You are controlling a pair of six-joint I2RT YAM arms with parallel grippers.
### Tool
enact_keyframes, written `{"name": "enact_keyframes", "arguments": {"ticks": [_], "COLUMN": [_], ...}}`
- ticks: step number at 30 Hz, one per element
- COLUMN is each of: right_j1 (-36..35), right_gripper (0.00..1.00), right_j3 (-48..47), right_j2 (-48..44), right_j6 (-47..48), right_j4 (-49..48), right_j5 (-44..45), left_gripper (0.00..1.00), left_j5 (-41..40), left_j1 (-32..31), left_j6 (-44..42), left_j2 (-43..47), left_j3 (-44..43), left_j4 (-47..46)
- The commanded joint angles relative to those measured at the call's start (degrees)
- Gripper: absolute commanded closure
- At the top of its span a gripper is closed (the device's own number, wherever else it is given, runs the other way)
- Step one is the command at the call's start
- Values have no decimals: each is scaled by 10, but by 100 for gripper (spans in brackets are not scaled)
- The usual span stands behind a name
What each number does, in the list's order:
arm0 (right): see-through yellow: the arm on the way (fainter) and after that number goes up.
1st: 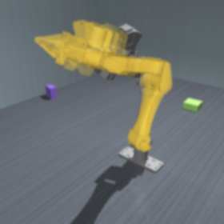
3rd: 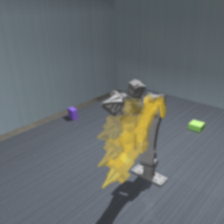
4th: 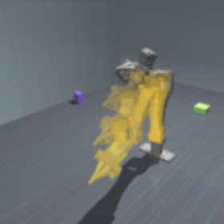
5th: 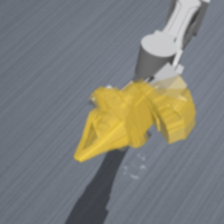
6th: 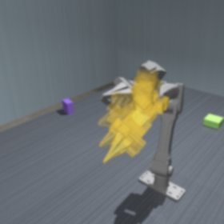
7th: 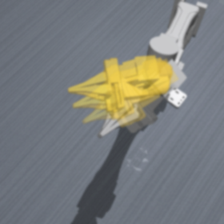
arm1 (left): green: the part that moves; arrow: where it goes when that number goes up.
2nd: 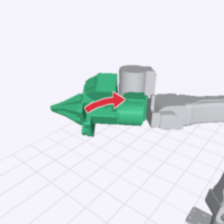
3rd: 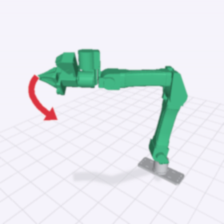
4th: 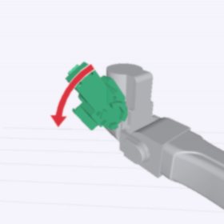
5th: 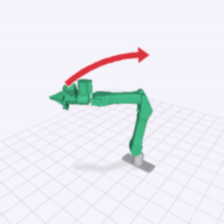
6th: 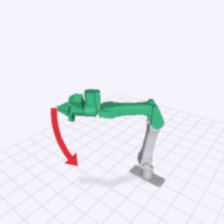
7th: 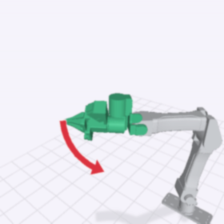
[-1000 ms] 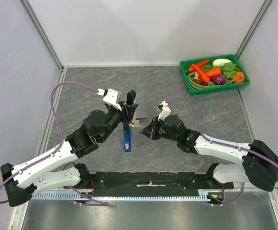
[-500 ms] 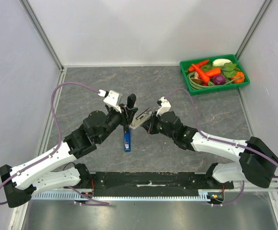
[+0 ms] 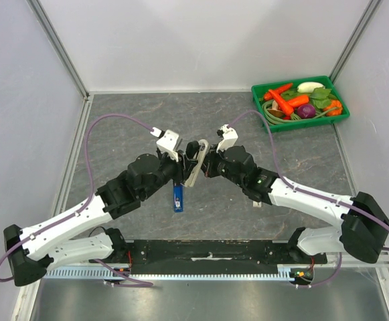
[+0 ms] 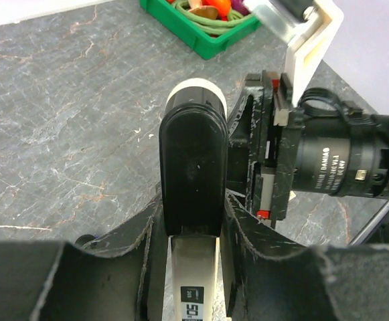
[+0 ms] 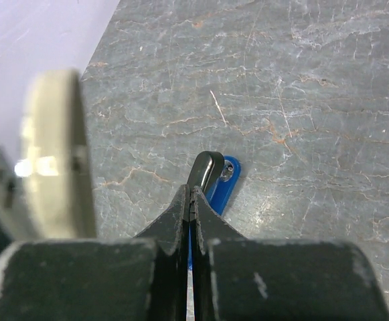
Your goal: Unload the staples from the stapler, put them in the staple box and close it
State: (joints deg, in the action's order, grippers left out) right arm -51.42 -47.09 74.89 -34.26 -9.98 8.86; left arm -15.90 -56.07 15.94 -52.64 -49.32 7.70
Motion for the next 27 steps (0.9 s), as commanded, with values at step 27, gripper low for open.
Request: {"name": "enact_keyframes", "arguments": {"ticks": [27], "right_j1": [2], "right_gripper": [94], "right_j3": [2], "right_j2": [-199], "right_j6": [107], "right_j4": [193], "right_j5": [72], "left_gripper": [98], "left_j5": [107], "left_j1": [234], "left_j6": [9], "left_j2": [-372], "left_j3": [-254], "left_j4": [6]}}
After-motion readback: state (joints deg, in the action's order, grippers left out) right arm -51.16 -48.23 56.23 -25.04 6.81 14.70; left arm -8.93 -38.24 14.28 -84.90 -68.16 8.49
